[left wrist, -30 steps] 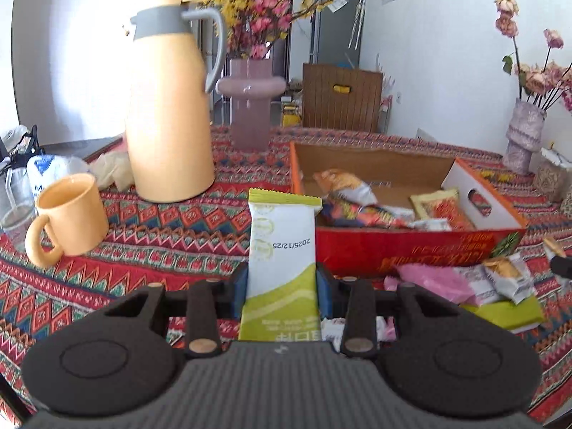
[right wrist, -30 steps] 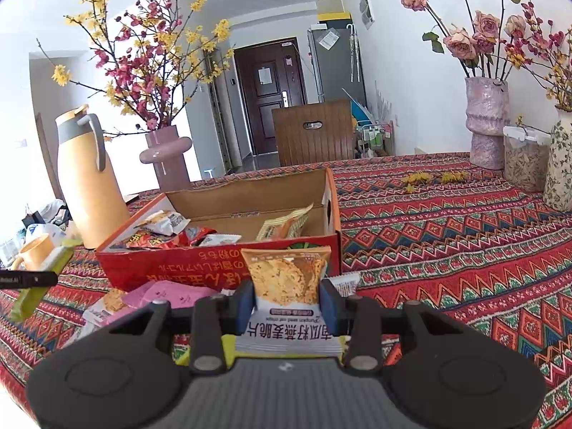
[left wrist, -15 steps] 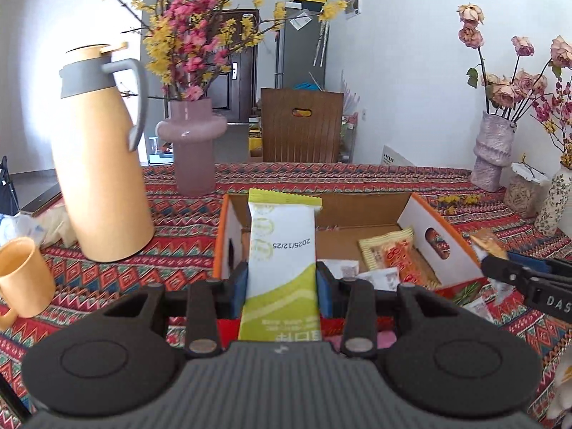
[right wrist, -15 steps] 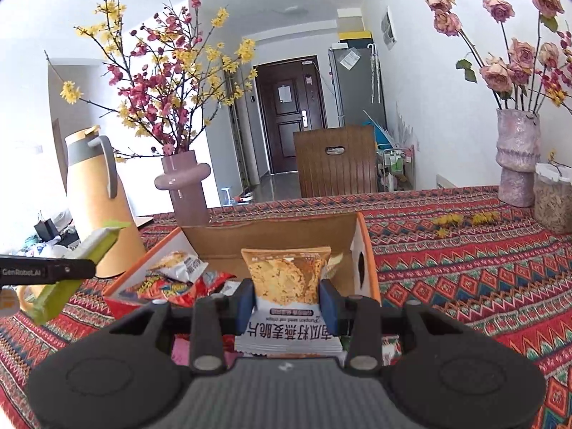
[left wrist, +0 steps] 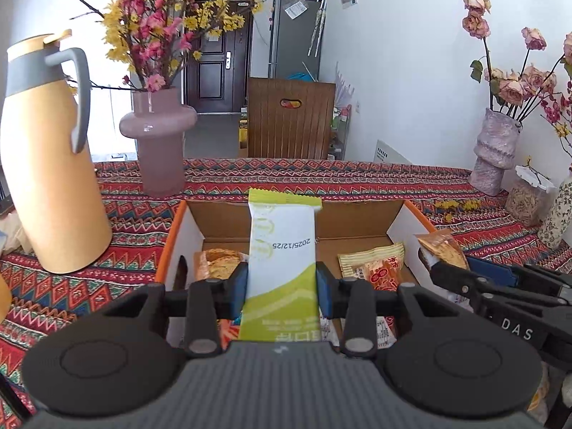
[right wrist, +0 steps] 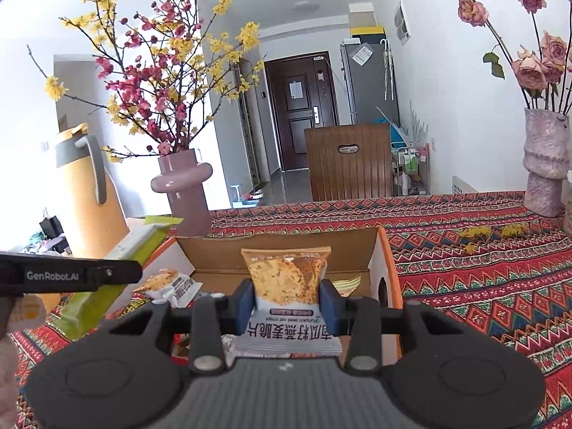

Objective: Organize snacks
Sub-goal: 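Open both tools to release the snacks into the box, then return to the pile and grasp another oat cracker packet with the right tool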

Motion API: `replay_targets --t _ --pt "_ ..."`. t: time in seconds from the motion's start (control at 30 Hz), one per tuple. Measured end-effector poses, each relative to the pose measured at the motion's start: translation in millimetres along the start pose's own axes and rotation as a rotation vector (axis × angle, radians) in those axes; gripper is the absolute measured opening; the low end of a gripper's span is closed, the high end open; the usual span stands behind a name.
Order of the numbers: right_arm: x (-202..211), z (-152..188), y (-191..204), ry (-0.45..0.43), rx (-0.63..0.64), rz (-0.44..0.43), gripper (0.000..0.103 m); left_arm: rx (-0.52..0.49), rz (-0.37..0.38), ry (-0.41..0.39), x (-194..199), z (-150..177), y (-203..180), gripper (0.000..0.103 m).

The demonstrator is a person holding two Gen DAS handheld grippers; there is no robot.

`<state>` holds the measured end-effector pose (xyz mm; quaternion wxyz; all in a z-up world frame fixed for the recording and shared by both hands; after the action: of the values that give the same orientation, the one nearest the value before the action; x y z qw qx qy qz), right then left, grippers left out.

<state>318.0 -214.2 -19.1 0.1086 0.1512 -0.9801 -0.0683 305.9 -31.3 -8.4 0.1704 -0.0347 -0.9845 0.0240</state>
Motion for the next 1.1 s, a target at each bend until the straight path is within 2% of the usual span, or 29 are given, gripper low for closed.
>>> replay_targets --t 0.3,0.5,0.6,0.63,0.67,0.7,0.73,0.77,0.8,0.83,0.87,0.9,1.1 --pt "-24.1 14.6 -9.0 0.021 0.000 0.012 0.039 0.021 -0.011 0.037 -34.1 14.3 1.5 0.039" --pt "-28.7 19.6 -9.7 0.029 -0.001 0.006 0.040 0.038 -0.006 0.057 -42.3 20.4 5.0 0.039" --pt "-28.3 19.0 -10.7 0.029 -0.004 0.009 0.040 0.048 -0.008 0.049 -39.6 18.1 6.7 0.041" --pt "-27.6 18.4 -10.8 0.026 -0.005 0.008 0.042 0.051 -0.012 0.041 -37.6 16.3 7.4 0.046" --pt "-26.6 17.5 -11.0 0.022 -0.007 0.008 0.051 0.055 -0.015 0.031 -34.8 13.9 8.1 0.057" --pt "-24.6 16.3 -11.8 0.016 -0.007 0.013 0.065 0.057 -0.023 0.018 -31.7 11.5 9.2 0.066" --pt "-23.0 14.9 -12.4 0.008 -0.007 0.018 0.072 0.058 -0.036 0.003 -28.6 9.2 10.7 0.083" --pt "-21.3 13.1 -13.4 0.000 -0.009 0.024 0.084 0.055 -0.052 -0.015 -25.2 6.3 12.1 0.093" --pt "-19.4 11.2 -14.3 -0.007 -0.012 0.027 0.091 0.053 -0.064 -0.027 -22.5 4.1 13.4 0.096" --pt "-18.0 9.6 -15.2 -0.011 -0.016 0.029 0.095 0.055 -0.069 -0.034 -20.5 2.6 14.5 0.103" --pt "-16.8 7.9 -15.9 -0.014 -0.022 0.029 0.101 0.058 -0.071 -0.038 -18.6 1.4 15.4 0.103" --pt "-15.1 6.3 -16.7 -0.018 -0.027 0.029 0.103 0.061 -0.073 -0.037 -17.5 1.1 16.2 0.103" --pt "-6.4 1.7 -17.9 -0.025 -0.031 0.038 0.103 0.065 -0.082 -0.037 -9.4 1.1 18.7 0.103"
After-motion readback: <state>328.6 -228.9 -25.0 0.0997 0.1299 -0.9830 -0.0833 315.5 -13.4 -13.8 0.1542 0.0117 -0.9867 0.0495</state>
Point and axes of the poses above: each gripper's, at about its wrist camera, not at the fingertips, and x roughly against the way its jaws point, y to its left, z to its underside, the point moved 9 cm from there along -x, roughly the way its jaws point, and after that the axes turned 12 degrees about -y, right-handed, at the moved point
